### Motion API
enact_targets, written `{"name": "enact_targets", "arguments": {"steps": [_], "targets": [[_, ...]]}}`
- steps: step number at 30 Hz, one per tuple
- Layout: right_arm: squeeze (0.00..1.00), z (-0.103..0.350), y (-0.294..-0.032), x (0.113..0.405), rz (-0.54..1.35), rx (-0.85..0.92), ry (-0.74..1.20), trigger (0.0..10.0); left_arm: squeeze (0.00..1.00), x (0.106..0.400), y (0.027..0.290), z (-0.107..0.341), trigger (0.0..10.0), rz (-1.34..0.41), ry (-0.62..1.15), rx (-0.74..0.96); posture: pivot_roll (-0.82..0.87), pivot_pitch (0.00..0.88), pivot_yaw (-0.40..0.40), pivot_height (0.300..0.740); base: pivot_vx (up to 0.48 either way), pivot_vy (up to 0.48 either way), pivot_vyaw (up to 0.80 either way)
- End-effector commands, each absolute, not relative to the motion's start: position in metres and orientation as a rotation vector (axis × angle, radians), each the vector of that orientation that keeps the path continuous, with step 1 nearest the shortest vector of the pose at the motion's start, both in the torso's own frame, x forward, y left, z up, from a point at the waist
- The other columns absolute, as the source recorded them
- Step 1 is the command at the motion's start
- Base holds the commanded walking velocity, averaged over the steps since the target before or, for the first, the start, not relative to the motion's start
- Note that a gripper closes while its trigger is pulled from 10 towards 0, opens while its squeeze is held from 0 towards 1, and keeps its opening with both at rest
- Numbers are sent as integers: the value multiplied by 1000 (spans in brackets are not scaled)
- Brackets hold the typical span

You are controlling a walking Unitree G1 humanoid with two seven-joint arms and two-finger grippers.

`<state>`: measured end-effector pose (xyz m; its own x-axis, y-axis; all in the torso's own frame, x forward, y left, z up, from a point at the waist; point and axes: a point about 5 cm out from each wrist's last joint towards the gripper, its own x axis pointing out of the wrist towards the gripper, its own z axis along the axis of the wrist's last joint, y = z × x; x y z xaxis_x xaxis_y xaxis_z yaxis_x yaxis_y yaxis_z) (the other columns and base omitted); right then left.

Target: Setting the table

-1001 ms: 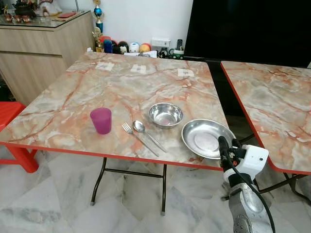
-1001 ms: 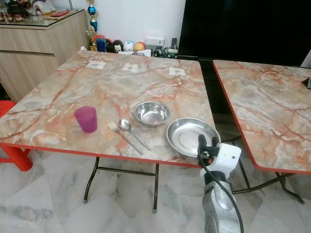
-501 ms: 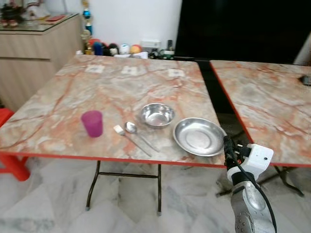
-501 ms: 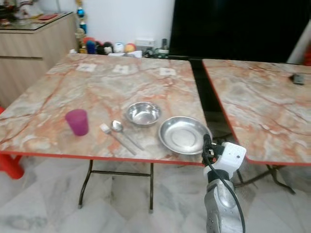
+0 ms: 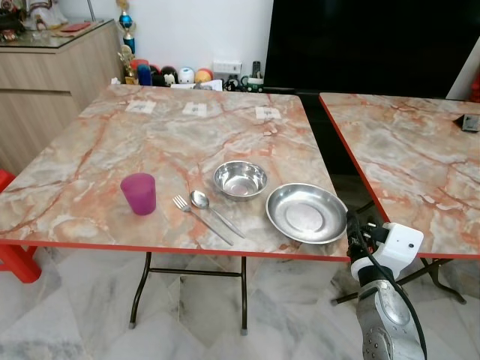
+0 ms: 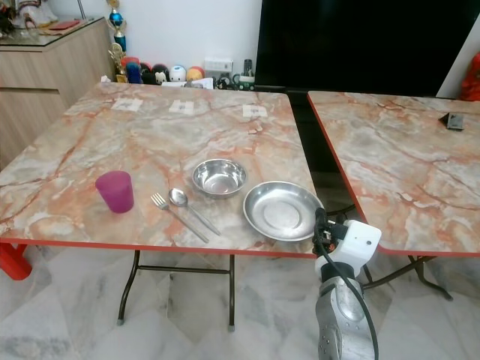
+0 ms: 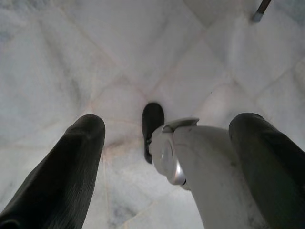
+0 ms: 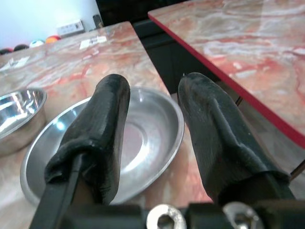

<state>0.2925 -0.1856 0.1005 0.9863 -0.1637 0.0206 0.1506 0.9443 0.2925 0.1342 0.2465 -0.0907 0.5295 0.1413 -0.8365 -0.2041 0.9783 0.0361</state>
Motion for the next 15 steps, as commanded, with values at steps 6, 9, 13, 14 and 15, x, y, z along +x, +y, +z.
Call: {"name": "enact_targets", "arguments": {"steps": [6,9,13,14,15], "targets": [[0,102,-184,295,-159,300,-43,10000,0,129,246,-93,10000,218,1006,-86,12,0,-70,740,321,0,0],[0,102,-184,295,-161,301,-43,10000,0,128,247,-93,10000,219,1008,-84,13,0,-70,740,323,0,0],[0,102,-184,295,-165,300,-44,10000,0,127,248,-93,10000,221,1009,-78,12,0,-71,740,0,0,0],[0,102,-184,294,-167,300,-44,10000,0,127,248,-93,10000,221,1009,-78,12,0,-72,740,0,0,0],[0,102,-184,294,-169,300,-43,10000,0,127,247,-93,10000,221,1009,-78,12,0,-72,740,0,0,0]]}}
